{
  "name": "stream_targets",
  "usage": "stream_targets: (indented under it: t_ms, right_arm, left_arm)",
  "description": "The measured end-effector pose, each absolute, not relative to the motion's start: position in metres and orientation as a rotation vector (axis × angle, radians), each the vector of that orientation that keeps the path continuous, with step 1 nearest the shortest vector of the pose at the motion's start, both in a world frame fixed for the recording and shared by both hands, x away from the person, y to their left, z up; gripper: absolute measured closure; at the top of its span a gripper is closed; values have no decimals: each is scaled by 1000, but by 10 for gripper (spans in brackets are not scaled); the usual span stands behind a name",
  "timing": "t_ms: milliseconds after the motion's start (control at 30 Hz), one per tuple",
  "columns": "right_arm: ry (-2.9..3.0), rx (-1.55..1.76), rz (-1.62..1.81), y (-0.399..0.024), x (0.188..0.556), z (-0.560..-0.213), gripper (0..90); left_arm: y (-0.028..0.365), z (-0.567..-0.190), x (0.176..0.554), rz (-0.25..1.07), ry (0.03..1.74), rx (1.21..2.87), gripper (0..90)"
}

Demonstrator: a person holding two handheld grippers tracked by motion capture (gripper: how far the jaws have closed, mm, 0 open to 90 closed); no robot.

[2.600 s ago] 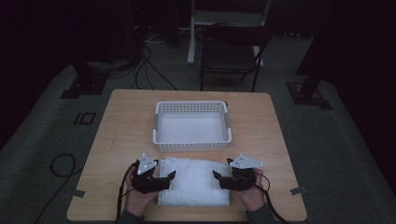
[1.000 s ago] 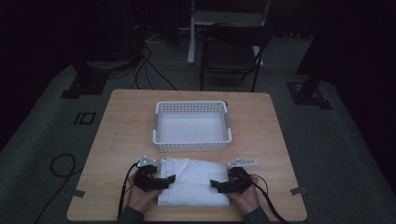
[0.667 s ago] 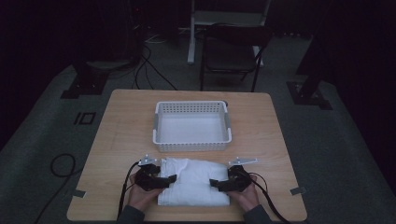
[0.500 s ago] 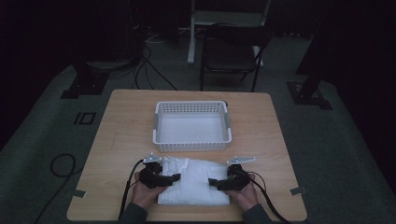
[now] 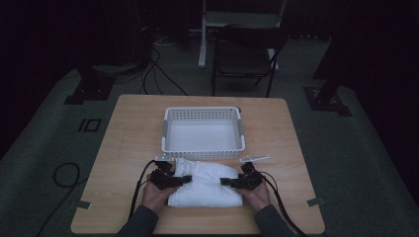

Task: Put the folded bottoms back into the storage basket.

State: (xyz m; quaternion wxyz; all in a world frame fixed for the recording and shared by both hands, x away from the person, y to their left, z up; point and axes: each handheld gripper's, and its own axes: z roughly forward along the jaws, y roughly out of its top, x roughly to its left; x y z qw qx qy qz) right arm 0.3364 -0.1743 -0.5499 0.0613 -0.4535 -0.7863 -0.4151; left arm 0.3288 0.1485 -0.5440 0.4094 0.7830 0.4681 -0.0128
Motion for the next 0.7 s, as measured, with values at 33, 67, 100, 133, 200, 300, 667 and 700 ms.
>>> stream_targets:
  t_ms: [33,67,100,133,200,300,667,700]
  right_arm:
    - [-2380,-1372,-1257,-174,338,-549,564]
    - [-2383,-1370,-1256,-173,340,-549,582]
    - [-2389,-1366,-1249,-173,341,-547,599]
    - [-2401,-1357,-1249,-173,343,-547,611]
    - [-2407,-1353,-1251,-172,344,-546,627]
    - [-2434,-1347,-1264,-172,342,-545,649]
    - [-2523,-1312,-1369,-170,326,-534,688]
    - [-2523,-1312,-1369,-170,326,-534,688]
  left_arm:
    - [148,-543,330,-21,1172,1981,487]
    - [147,-543,331,-14,1175,1976,493]
    - [147,-543,333,-13,1173,1978,499]
    - [147,-543,333,-13,1175,1974,504]
    - [146,-543,335,-15,1170,1980,515]
    - [145,-541,334,1,1163,1986,535]
    - [144,-529,315,101,1127,1966,580]
    - [144,-529,315,101,1127,1966,582]
